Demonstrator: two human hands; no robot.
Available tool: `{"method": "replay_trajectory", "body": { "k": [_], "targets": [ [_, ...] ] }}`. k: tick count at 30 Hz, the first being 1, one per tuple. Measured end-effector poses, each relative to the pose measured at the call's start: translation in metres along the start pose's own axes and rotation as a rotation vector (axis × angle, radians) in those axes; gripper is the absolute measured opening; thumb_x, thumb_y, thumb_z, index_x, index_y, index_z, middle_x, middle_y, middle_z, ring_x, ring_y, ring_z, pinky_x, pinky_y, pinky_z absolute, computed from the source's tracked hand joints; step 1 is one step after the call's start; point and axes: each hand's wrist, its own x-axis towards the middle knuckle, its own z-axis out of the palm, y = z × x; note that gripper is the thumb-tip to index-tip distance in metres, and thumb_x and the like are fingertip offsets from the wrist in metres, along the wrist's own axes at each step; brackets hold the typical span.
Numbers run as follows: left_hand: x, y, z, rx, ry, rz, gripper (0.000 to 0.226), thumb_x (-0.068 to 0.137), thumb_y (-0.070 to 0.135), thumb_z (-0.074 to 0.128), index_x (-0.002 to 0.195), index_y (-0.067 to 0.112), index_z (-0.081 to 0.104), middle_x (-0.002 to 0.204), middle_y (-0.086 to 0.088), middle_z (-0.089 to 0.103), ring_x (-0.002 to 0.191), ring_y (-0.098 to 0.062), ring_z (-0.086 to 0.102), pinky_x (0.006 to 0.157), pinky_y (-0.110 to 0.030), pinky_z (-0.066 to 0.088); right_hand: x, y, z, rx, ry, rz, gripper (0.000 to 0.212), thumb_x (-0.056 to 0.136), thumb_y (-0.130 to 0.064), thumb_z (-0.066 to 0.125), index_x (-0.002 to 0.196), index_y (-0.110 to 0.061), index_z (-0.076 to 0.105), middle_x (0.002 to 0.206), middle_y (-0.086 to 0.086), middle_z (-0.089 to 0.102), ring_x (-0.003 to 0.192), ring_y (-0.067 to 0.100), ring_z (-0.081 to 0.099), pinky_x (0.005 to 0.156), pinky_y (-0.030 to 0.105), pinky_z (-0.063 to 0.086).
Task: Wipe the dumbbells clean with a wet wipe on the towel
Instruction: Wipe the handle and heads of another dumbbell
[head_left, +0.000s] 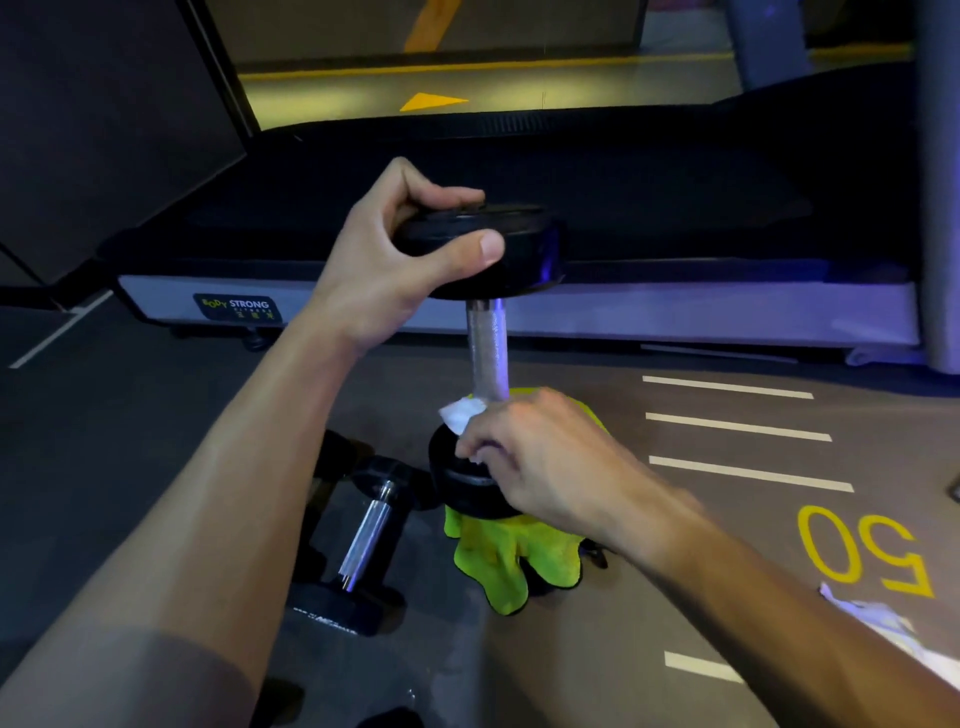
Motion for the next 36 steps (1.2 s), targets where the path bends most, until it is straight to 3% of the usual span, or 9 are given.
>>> {"method": "replay_trajectory", "body": {
  "k": [4, 9, 13, 19, 22, 27, 30, 33, 36],
  "targets": [
    [0.001, -0.003, -0.003, 0.0, 0.008, -0.001, 0.05, 0.073, 0.043, 0.083, 0.103, 0.016, 0.055, 0.131, -0.005, 0.072, 0.123, -0.018, 0.069, 0.101, -0.037, 0.058, -0.013, 0.029, -0.026, 0.052, -0.005, 0.136, 0.029, 0.085, -0.011, 0.059, 0.092, -0.03, 0.079, 0.076, -0.011, 0.073, 0.072, 0.012, 0.058, 0.074, 0.022, 0.041],
    [0.001, -0.003, 0.003, -0.026, 0.021, 0.02, 0.045, 0.073, 0.042, 0.083, 0.1, 0.02, 0.056, 0.13, -0.007, 0.072, 0.122, -0.018, 0.069, 0.1, -0.032, 0.056, -0.009, 0.005, -0.005, 0.027, 0.025, -0.023, 0.029, 0.093, -0.01, 0.057, 0.106, -0.029, 0.076, 0.101, -0.004, 0.077, 0.099, 0.023, 0.066, 0.087, 0.034, 0.051],
    [0.002, -0.002, 0.005, -0.03, 0.012, 0.016, 0.045, 0.072, 0.042, 0.083, 0.1, 0.02, 0.055, 0.131, -0.007, 0.072, 0.123, -0.018, 0.069, 0.102, -0.035, 0.056, 0.0, 0.007, 0.009, 0.004, 0.058, -0.099, 0.03, 0.094, -0.007, 0.056, 0.11, -0.026, 0.073, 0.105, 0.0, 0.076, 0.101, 0.029, 0.067, 0.086, 0.04, 0.053],
    [0.0, -0.004, 0.001, -0.031, 0.031, 0.006, 0.043, 0.072, 0.042, 0.081, 0.101, 0.022, 0.056, 0.132, -0.008, 0.072, 0.125, -0.02, 0.068, 0.11, -0.05, 0.054, -0.019, 0.048, -0.002, 0.239, 0.231, -0.051, 0.025, 0.084, 0.0, 0.071, 0.1, -0.018, 0.07, 0.097, -0.008, 0.06, 0.083, 0.007, 0.06, 0.074, 0.014, 0.045],
    [0.001, -0.005, 0.001, -0.036, 0.037, 0.005, 0.042, 0.073, 0.041, 0.082, 0.1, 0.022, 0.056, 0.132, -0.008, 0.072, 0.125, -0.021, 0.068, 0.11, -0.05, 0.053, -0.017, 0.046, 0.004, 0.413, 0.265, 0.013, 0.027, 0.084, 0.002, 0.075, 0.104, -0.016, 0.07, 0.101, -0.005, 0.06, 0.086, 0.011, 0.067, 0.077, 0.017, 0.054],
    [0.001, -0.004, 0.006, -0.06, 0.033, 0.007, 0.04, 0.074, 0.041, 0.083, 0.099, 0.024, 0.056, 0.131, -0.008, 0.072, 0.124, -0.021, 0.068, 0.104, -0.041, 0.056, -0.001, 0.045, 0.008, 0.55, 0.281, 0.154, 0.021, 0.082, -0.003, 0.08, 0.085, -0.019, 0.067, 0.077, -0.006, 0.067, 0.064, 0.005, 0.062, 0.065, 0.022, 0.053],
    [0.002, -0.004, 0.007, -0.062, 0.027, 0.009, 0.04, 0.074, 0.041, 0.083, 0.099, 0.024, 0.056, 0.131, -0.007, 0.072, 0.124, -0.02, 0.069, 0.102, -0.038, 0.057, 0.013, 0.031, 0.002, 0.625, 0.474, 0.099, 0.014, 0.084, -0.003, 0.08, 0.087, -0.014, 0.07, 0.078, -0.002, 0.07, 0.067, 0.008, 0.066, 0.065, 0.023, 0.054],
    [0.003, -0.005, 0.008, -0.053, 0.032, 0.003, 0.039, 0.074, 0.042, 0.083, 0.099, 0.026, 0.056, 0.131, -0.005, 0.072, 0.122, -0.018, 0.069, 0.096, -0.033, 0.057, 0.02, 0.025, 0.003, 0.481, 0.662, -0.002, 0.01, 0.089, -0.006, 0.076, 0.093, -0.012, 0.069, 0.087, 0.0, 0.063, 0.077, 0.014, 0.065, 0.069, 0.027, 0.054],
    [0.003, -0.007, 0.005, -0.065, 0.054, 0.002, 0.039, 0.074, 0.043, 0.082, 0.097, 0.027, 0.056, 0.13, -0.004, 0.073, 0.122, -0.019, 0.069, 0.096, -0.033, 0.055, 0.004, 0.038, 0.021, 0.301, 0.513, -0.106, 0.006, 0.093, -0.013, 0.07, 0.095, -0.019, 0.07, 0.086, -0.007, 0.057, 0.078, 0.014, 0.057, 0.07, 0.034, 0.051]
  ]
}}
